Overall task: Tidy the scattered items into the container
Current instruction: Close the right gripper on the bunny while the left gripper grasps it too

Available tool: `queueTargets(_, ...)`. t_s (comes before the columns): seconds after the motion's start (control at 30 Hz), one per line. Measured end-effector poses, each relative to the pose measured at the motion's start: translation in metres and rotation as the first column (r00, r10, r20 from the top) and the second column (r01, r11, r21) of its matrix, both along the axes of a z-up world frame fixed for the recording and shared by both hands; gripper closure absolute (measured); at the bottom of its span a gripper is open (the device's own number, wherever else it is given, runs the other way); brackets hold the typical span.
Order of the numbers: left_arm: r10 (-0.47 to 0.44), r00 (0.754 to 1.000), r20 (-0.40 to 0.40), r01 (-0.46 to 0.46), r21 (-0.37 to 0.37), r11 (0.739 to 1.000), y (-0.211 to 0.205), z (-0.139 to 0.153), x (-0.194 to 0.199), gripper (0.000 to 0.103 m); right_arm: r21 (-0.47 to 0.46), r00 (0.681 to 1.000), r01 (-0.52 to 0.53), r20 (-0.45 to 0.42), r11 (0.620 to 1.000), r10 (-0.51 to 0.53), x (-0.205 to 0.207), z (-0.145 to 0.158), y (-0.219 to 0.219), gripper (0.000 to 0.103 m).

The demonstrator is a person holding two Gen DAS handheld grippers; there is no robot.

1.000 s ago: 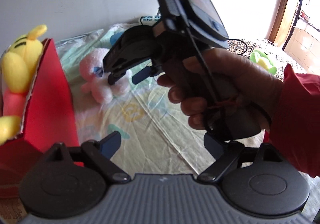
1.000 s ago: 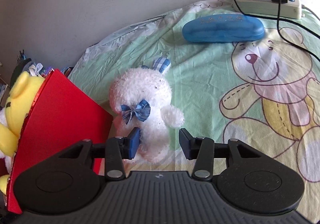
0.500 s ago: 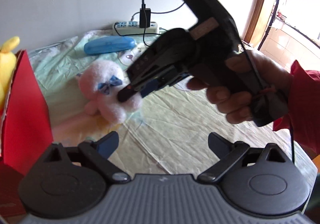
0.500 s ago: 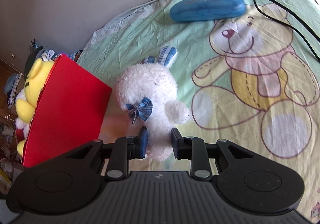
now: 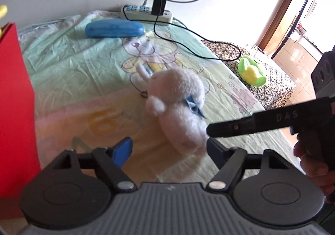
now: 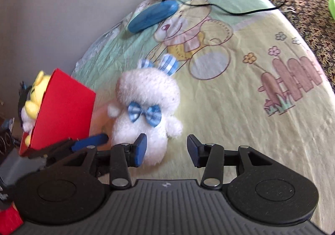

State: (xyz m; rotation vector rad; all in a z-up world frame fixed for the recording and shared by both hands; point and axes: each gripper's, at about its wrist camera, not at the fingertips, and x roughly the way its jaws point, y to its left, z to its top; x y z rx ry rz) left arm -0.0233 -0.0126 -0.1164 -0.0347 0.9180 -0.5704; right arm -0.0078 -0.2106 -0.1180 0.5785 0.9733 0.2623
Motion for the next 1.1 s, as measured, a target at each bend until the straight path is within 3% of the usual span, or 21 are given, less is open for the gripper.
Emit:
queueTargets(0.07, 0.011, 1.0, -0.019, -0.011, 0.001, 1.0, -0.006, -0.006, 0.002, 0.044, 0.057, 0.994, 0.11, -0.01, 0.992, -0.11, 0.002, -0.007, -0.011, 0.056)
queueTargets(0.2, 0.004, 1.0, 0.028, -0.005, 0.019, 1.0, -0.009, 0.002, -0.002, 0.041, 0.202, 0.977, 0.212, -0.064, 0.956, -0.203, 0.015, -0.025, -0.01, 0.056)
queueTargets(0.4, -0.023, 0.998, 0.062, 0.019, 0.077, 0.997, -0.018, 0.009, 0.002, 0.045, 0.311, 0.986, 0.158, -0.099, 0.937, -0.134, 0.028, -0.038, 0.02, 0.058)
queueTargets(0.5, -0.031, 0.998, 0.054, 0.027, 0.073, 0.997, -0.011, 0.009, -0.005, 0.055, 0.308, 0.992, 0.126, -0.062, 0.943, -0.112, 0.021, -0.029, 0.029, 0.075)
queueTargets(0.57, -0.055, 0.998, 0.036, 0.054, 0.028, 0.998, -0.003, 0.014, -0.013, 0.061, 0.307, 0.994, 0.106, -0.063, 0.946, -0.092, 0.015, -0.025, 0.034, 0.075)
queueTargets(0.7, -0.092, 0.994, 0.063, 0.088, 0.057, 0.994, 0.006, 0.018, -0.037, 0.062, 0.277, 0.996, 0.076, -0.063, 0.958, -0.061, -0.005, -0.018, 0.044, 0.076)
queueTargets(0.87, -0.172, 0.983, 0.06, 0.171, 0.02, 0.985, 0.04, 0.025, -0.08, 0.062, 0.277, 0.995, 0.033, -0.097, 0.96, -0.006, -0.042, -0.008, 0.056, 0.085)
queueTargets(0.93, -0.203, 0.977, 0.065, 0.202, 0.011, 0.979, 0.053, 0.027, -0.099, 0.056, 0.284, 0.993, 0.022, -0.12, 0.958, 0.013, -0.056, -0.008, 0.059, 0.088)
queueTargets(1.0, -0.205, 0.975, 0.088, 0.202, 0.037, 0.979, 0.064, 0.027, -0.113, 0.041, 0.27, 0.989, 0.024, -0.144, 0.962, 0.016, -0.071, -0.008, 0.061, 0.086)
queueTargets(1.07, -0.191, 0.975, 0.111, 0.186, 0.051, 0.981, 0.072, 0.027, -0.117, 0.031, 0.216, 0.988, 0.03, -0.151, 0.976, 0.003, -0.081, -0.007, 0.062, 0.084)
queueTargets(1.1, -0.172, 0.978, 0.119, 0.166, 0.053, 0.985, 0.076, 0.028, -0.115, 0.028, 0.176, 0.989, 0.045, -0.147, 0.983, -0.019, -0.084, -0.006, 0.061, 0.078)
